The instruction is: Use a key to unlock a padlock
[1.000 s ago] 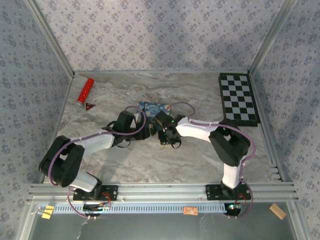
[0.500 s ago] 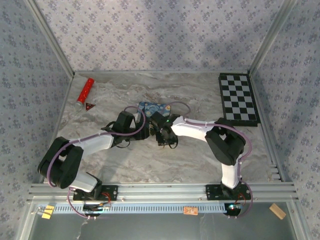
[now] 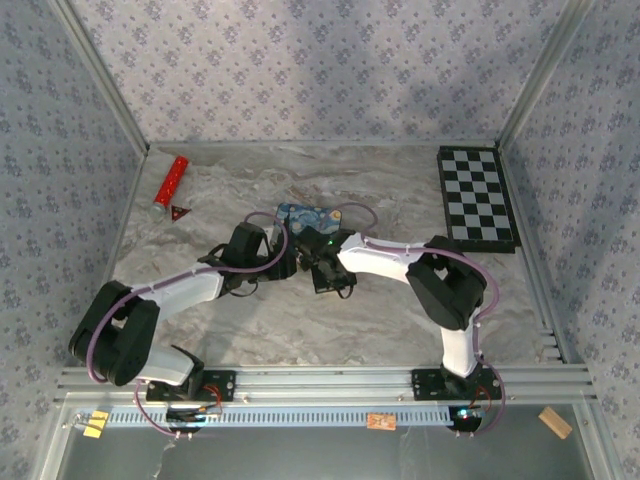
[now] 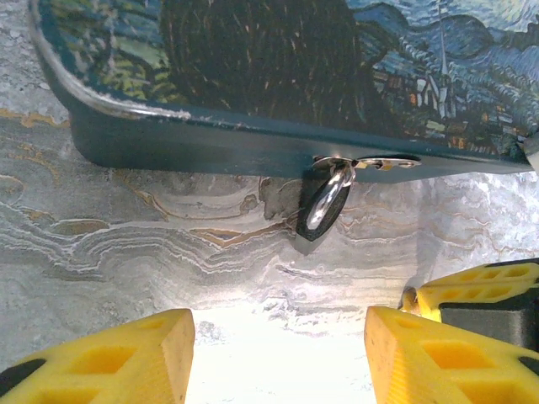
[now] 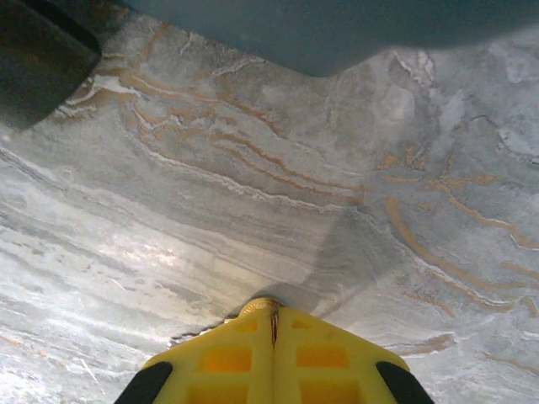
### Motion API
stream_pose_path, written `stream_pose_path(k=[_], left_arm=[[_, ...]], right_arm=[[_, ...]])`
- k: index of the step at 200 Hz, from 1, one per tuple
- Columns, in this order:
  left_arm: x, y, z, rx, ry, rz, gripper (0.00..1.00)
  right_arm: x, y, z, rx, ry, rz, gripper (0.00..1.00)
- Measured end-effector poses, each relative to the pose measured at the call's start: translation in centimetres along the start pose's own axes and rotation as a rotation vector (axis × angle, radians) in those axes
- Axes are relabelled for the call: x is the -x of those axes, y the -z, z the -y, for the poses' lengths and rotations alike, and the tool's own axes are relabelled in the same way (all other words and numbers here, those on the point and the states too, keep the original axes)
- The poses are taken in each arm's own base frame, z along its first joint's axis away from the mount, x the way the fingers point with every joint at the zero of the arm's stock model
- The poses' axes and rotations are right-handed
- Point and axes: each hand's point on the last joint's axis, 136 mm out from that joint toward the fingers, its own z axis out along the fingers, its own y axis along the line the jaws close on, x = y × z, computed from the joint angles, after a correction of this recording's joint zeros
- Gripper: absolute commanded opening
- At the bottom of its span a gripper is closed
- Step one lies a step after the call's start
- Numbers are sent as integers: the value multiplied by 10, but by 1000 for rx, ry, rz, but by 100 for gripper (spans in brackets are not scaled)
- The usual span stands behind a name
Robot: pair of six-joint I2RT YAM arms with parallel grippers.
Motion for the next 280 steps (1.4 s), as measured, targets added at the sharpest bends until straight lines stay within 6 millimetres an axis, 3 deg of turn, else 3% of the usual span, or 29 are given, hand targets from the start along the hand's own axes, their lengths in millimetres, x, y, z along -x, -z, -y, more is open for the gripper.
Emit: stream_pose_path(k=[56, 117, 159, 210, 280], left_arm=[[0, 9, 14, -68, -26, 2, 56], [-22, 14, 62, -237, -168, -47, 53], [-29, 34, 96, -341, -347, 23, 49], [-33, 58, 124, -445, -548, 176, 39], [-25, 73, 145, -506, -676, 299, 38]], right_arm=[[-18, 16, 20, 109, -32, 13, 0], [1, 71, 20, 344, -19, 218, 0], [10, 108, 32, 464, -62, 304, 0], [9, 151, 23, 596, -99, 353, 0], [10, 199, 9, 721, -103, 406, 0]])
